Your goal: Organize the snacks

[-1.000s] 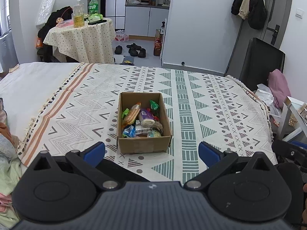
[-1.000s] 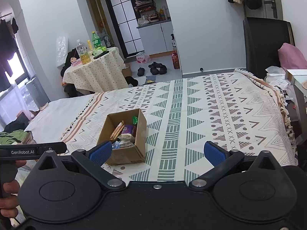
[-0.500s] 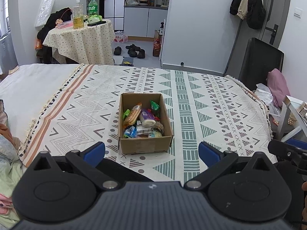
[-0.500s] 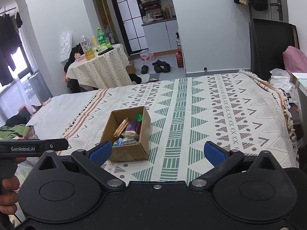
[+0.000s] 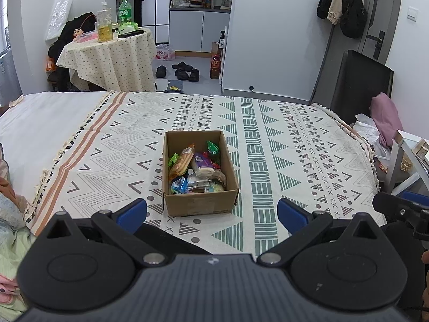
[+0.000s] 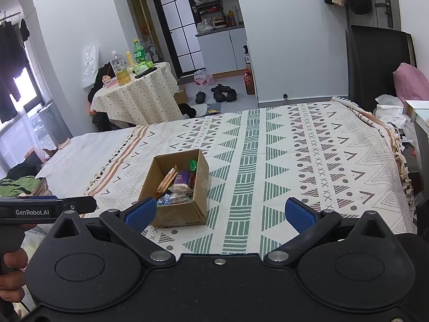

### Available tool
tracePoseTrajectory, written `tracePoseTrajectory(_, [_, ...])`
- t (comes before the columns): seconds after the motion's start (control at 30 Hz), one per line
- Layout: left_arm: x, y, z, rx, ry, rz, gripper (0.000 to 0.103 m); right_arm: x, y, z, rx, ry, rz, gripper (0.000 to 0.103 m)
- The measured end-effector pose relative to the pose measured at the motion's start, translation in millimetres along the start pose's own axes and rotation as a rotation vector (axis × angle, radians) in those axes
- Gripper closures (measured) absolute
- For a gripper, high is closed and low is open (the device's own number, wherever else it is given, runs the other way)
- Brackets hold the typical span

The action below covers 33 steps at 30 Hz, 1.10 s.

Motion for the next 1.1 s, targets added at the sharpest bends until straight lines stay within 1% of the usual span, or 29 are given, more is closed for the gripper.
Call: tracePoseTrajectory(1.1, [-1.6, 3.2, 7.4, -0.017, 0.014, -0.007, 0.0, 1.4, 2.8, 4.0, -0.003, 0.012, -0.008, 0.0])
Point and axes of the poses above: each gripper's, at about its wrist camera, not at the fingertips, and x roughly against the way its jaws point, z to its right, y to its underside, the point moved 3 cm from there along -x, roughly the way its jaws point, and after that the axes turned 13 degrees about -z, right-handed, at the moved point
